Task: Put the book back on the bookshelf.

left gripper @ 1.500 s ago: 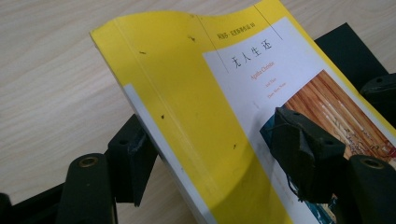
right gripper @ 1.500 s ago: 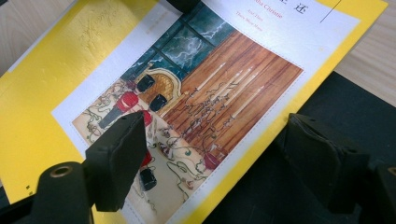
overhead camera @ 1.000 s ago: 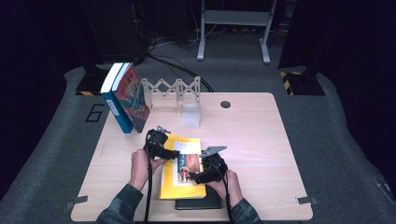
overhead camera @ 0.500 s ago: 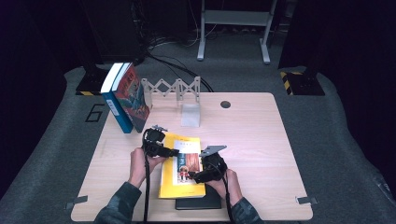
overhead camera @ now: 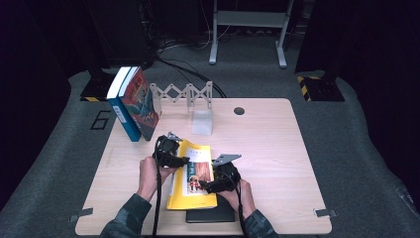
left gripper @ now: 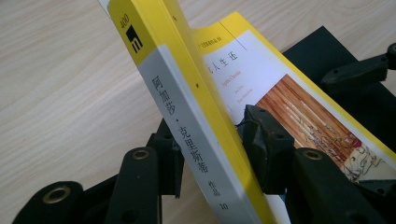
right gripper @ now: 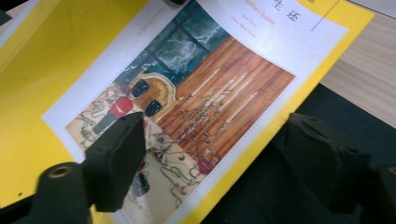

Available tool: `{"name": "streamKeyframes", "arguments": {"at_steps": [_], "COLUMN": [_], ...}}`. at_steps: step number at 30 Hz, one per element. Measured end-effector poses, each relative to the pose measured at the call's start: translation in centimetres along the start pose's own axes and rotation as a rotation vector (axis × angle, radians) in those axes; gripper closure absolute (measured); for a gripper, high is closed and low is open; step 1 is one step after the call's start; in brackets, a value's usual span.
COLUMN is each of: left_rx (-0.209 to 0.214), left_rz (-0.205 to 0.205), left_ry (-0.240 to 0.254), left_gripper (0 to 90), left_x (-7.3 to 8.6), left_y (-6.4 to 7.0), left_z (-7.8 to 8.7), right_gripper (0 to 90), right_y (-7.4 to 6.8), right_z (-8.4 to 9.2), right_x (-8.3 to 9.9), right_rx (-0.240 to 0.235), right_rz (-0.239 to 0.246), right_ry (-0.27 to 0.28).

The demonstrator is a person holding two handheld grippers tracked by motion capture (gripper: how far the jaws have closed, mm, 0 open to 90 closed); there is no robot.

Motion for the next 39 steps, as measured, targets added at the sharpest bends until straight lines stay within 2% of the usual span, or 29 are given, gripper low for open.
{"name": "streamKeyframes", "arguments": {"at_steps": [2, 4, 6, 10, 12, 13, 15, 17, 18, 19, 21, 24, 26, 27, 29, 30, 32, 33, 34, 35, 38, 39], "left_rx": [0.01, 0.045, 0.063, 0.11, 0.13, 0.139, 0.158, 0.171, 0.172, 0.182, 0.201, 0.221, 0.239, 0.249, 0.262, 0.246, 0.228, 0.188, 0.169, 0.168, 0.162, 0.149], "left_rz": [0.019, 0.041, 0.054, 0.094, 0.102, 0.09, 0.1, 0.122, 0.108, 0.125, 0.122, 0.075, 0.062, 0.059, 0.034, 0.011, -0.008, -0.035, -0.037, -0.034, -0.019, -0.022], "left_ry": [0.006, 0.012, 0.012, 0.024, 0.033, 0.022, 0.04, 0.066, 0.063, 0.082, 0.087, 0.116, 0.14, 0.157, 0.166, 0.175, 0.197, 0.211, 0.223, 0.22, 0.233, 0.236], "left_gripper": [61.2, 63.9, 64.9, 67.3, 68.7, 69.1, 70.4, 71.7, 72.2, 72.7, 74.0, 74.8, 75.0, 75.1, 75.2, 75.2, 75.3, 75.3, 75.3, 75.3, 75.3, 75.3], "left_x": [0.0, 0.1, 0.2, 0.1, -0.2, -0.2, -0.5, -1.0, -1.1, -1.4, -1.6, -2.0, -2.3, -2.5, -2.8, -3.0, -3.3, -3.5, -3.7, -3.9, -4.2, -4.3], "left_y": [-0.2, -0.5, -0.8, -1.0, -0.9, -0.9, -0.9, -1.0, -1.2, -1.2, -1.2, -0.7, -0.1, 0.2, 0.6, 0.7, 1.0, 0.9, 0.7, 0.4, -0.1, -0.3], "left_z": [0.1, 0.3, 0.5, 1.1, 1.5, 1.7, 2.2, 2.8, 3.2, 3.7, 4.4, 6.0, 7.2, 7.8, 8.8, 9.3, 9.9, 10.1, 10.3, 10.6, 10.9, 11.0], "right_gripper": [14.8, 14.8, 14.7, 15.4, 16.1, 16.0, 14.9, 14.9, 14.8, 14.8, 14.7, 14.7, 14.6, 14.5, 14.4, 14.4, 14.4, 14.3, 13.9, 13.7, 11.6, 10.9], "right_y": [0.4, 1.2, 2.2, 4.6, 5.8, 6.3, 7.1, 7.9, 8.2, 8.6, 9.3, 10.2, 10.8, 11.0, 11.5, 11.6, 11.8, 11.7, 11.9, 12.0, 12.5, 12.6], "right_z": [0.2, 0.8, 1.7, 3.4, 4.1, 4.4, 4.7, 5.0, 5.1, 5.2, 5.2, 5.2, 5.3, 5.2, 5.2, 5.2, 5.2, 5.2, 5.2, 5.1, 4.9, 4.9], "right_x": [0.3, 0.9, 1.6, 3.6, 4.7, 5.1, 5.9, 6.7, 6.9, 7.2, 7.9, 8.3, 8.7, 8.8, 9.0, 9.0, 9.1, 9.2, 9.3, 9.5, 10.3, 10.4], "right_rx": [0.012, 0.053, 0.072, 0.097, 0.114, 0.121, 0.133, 0.17, 0.182, 0.203, 0.243, 0.304, 0.346, 0.363, 0.389, 0.407, 0.423, 0.419, 0.421, 0.419, 0.446, 0.442], "right_rz": [-0.029, -0.045, -0.065, -0.15, -0.197, -0.208, -0.227, -0.239, -0.24, -0.239, -0.23, -0.207, -0.175, -0.181, -0.159, -0.159, -0.158, -0.167, -0.161, -0.153, -0.181, -0.185], "right_ry": [0.012, 0.023, 0.039, 0.061, 0.06, 0.064, 0.05, 0.033, 0.031, 0.024, -0.002, -0.014, -0.026, -0.03, -0.046, -0.048, -0.054, -0.059, -0.056, -0.065, -0.096, -0.091]}}
Point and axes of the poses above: each handheld gripper's, and its own axes: z roughly backward along the jaws, x roughly out of its underside, y roughly to its right, the point moved 8 cm from there along -z, roughly forward along the jaws, and after that the axes turned 13 degrees about z, right-handed, at the moved point
